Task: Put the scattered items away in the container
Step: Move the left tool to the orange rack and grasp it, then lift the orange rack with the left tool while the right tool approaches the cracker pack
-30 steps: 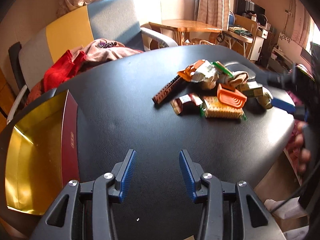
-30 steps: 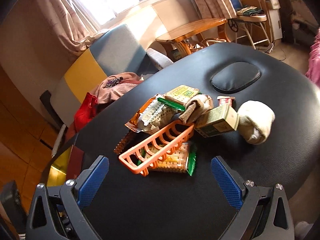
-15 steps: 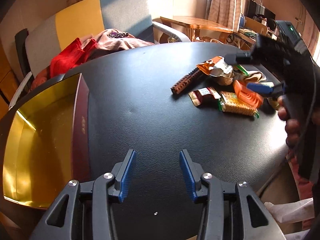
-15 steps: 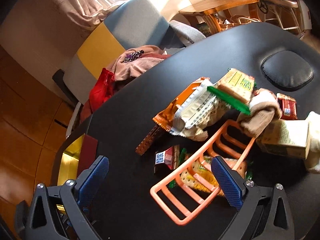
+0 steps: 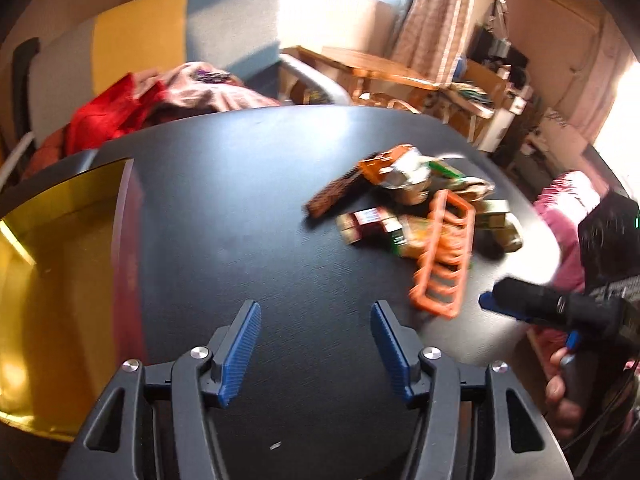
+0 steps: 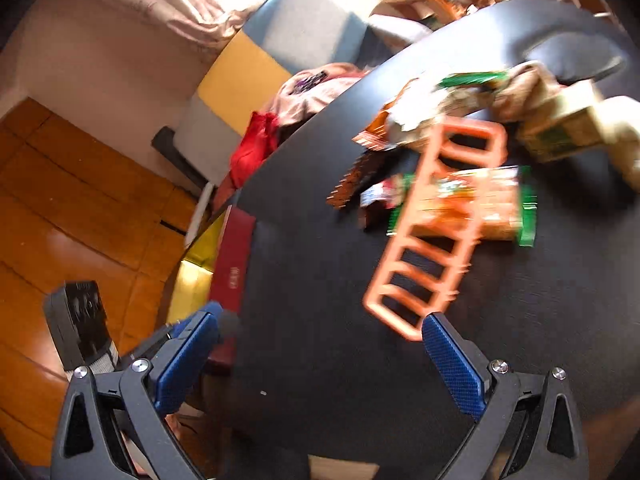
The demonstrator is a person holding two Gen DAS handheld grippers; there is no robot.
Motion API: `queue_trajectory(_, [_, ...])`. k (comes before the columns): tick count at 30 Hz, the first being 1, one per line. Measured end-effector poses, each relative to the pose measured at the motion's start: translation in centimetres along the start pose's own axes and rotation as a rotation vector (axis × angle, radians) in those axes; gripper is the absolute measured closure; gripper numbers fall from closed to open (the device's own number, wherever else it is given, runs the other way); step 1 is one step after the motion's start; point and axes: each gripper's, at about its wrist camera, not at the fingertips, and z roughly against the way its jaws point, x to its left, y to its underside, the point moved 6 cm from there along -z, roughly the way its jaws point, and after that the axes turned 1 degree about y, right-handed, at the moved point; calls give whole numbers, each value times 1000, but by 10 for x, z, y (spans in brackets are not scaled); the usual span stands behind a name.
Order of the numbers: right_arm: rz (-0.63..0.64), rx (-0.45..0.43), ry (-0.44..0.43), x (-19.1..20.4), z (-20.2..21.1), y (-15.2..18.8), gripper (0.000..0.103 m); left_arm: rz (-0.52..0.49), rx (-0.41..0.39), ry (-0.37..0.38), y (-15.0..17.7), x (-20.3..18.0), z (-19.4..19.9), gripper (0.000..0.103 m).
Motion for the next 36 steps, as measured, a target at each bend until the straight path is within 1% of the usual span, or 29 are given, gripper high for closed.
queue_trajectory(4, [-14,-46,76,-19,23,4,0,-39,2,57,-13,-19,-8,44])
queue_trajectory(9, [-68,-90,127,-42,39,3,0,-88,4,129,-30,-44,-18,44])
queue_trajectory(13, [-74,-94,156,-53,43,1,0,-128,39,153,-34,-58,-37,45])
queue_trajectory(15, [-75,-94,167,-56,43,1,0,-140,65,167,-34,-62,-48,49])
queue_trajectory(17, [-73,-96,177,-58,43,0,0,-151,90,178,-32,-66,-58,51])
queue_trajectory(23, [-63,-109,214,-63,45,-1,0,-188,147,211,-23,-78,-81,67])
queue_trajectory(24, [-62,-112,220,-63,45,-2,0,-194,153,215,-20,-80,-83,73])
queue_trajectory(26, [-57,-117,229,-65,44,-2,0,-194,166,223,-14,-81,-87,80])
queue_trajectory(29, [-57,-114,236,-68,40,-3,0,-168,165,241,-7,-75,-85,84])
queue_trajectory(30, [-57,-112,239,-68,39,-3,0,-158,164,245,-6,-73,-84,88])
queue_trajectory(32, [-53,-108,249,-68,36,-3,0,-146,168,239,-1,-67,-82,89])
queue_trajectory(33, [-52,-106,253,-68,34,-3,0,-140,171,232,3,-63,-82,92])
queue_trajectory(36, [-40,-105,268,-65,31,-2,0,-111,171,241,9,-53,-77,97])
